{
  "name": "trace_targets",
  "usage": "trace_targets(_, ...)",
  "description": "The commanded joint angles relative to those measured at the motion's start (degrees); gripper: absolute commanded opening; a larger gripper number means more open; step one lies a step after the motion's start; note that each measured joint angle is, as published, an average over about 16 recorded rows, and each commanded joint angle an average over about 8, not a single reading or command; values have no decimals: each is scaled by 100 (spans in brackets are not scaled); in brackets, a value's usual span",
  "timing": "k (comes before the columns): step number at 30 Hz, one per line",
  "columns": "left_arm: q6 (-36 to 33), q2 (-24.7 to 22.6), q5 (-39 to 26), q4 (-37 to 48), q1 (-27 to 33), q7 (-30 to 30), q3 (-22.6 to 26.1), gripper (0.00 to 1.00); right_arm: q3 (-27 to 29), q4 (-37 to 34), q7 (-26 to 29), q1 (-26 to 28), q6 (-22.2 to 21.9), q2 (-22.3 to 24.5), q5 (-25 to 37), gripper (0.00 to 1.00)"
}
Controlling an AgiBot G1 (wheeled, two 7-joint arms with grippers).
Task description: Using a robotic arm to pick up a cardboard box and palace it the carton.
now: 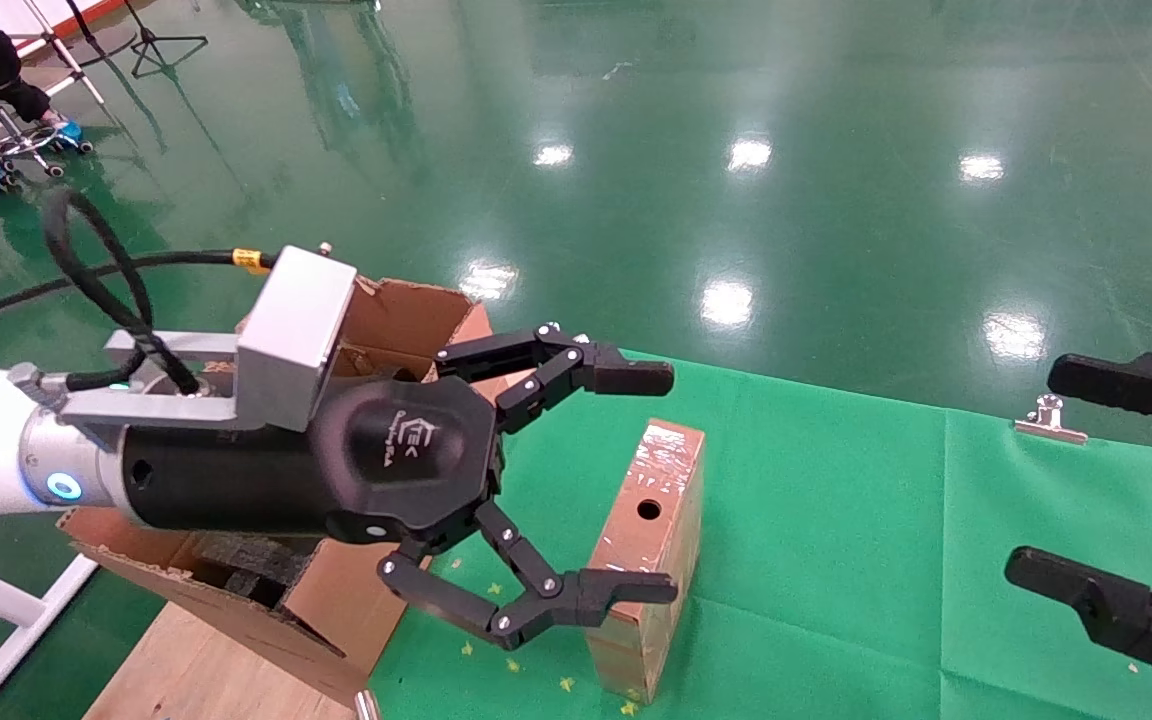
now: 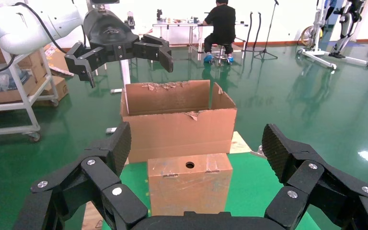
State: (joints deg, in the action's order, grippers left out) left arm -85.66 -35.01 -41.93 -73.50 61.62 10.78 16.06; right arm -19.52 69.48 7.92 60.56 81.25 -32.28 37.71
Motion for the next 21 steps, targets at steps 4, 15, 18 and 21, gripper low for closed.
trace_targets(4, 0, 0, 0, 0, 0, 0, 0, 100, 0, 0, 0, 0, 0, 0, 0, 100)
trace_targets(15, 11, 19, -55, -8, 11, -3, 11, 100, 0, 0, 0, 0, 0, 0, 0, 63)
trace_targets(18, 46, 67, -278, -40, 99, 17, 73, 100, 0, 0, 0, 0, 0, 0, 0, 26)
trace_targets(21, 92, 114, -709, -90, 319, 97, 211, 100, 0, 0, 0, 0, 0, 0, 0, 0)
